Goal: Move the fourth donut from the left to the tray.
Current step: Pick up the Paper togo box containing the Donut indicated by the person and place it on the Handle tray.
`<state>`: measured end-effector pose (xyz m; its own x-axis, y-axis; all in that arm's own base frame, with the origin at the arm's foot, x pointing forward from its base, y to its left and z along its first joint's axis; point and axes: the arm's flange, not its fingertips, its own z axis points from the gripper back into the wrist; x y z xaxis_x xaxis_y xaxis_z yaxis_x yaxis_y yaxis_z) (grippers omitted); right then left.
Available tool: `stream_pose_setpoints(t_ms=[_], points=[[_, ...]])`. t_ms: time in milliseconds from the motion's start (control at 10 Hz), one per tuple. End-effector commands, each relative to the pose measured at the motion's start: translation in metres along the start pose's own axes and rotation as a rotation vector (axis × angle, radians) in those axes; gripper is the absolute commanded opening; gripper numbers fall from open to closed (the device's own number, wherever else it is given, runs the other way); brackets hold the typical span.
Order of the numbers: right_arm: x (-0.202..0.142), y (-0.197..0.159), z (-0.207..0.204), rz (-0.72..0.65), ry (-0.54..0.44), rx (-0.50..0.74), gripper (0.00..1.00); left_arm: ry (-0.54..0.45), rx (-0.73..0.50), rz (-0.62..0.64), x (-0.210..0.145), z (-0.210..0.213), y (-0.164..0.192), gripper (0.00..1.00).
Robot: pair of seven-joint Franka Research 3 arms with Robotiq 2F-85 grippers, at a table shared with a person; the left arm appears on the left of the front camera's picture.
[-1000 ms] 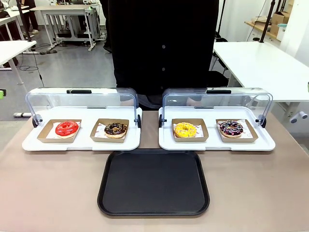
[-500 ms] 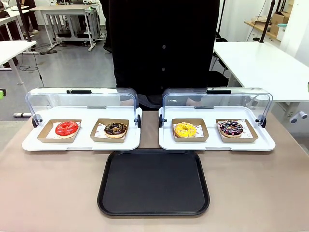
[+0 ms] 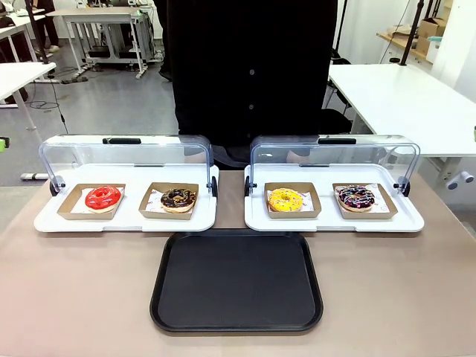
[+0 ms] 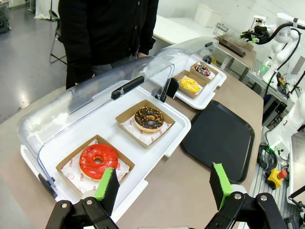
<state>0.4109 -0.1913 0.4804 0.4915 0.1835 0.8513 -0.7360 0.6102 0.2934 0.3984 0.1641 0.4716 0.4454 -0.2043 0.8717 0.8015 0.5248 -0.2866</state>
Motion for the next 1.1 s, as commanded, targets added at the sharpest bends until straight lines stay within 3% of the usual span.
stream_pose_setpoints(t_ms=[0, 1000], points=[[0.0021, -0.0021, -0.0010, 0.021, -0.027, 0.007, 1.00, -0.026, -0.008, -0.011, 0.0027, -0.0007, 0.0019, 1.00], [0.0021, -0.0021, -0.0010, 0.021, -0.027, 0.007, 1.00, -0.026, -0.008, -0.011, 0.0027, -0.0007, 0.0019, 1.00]])
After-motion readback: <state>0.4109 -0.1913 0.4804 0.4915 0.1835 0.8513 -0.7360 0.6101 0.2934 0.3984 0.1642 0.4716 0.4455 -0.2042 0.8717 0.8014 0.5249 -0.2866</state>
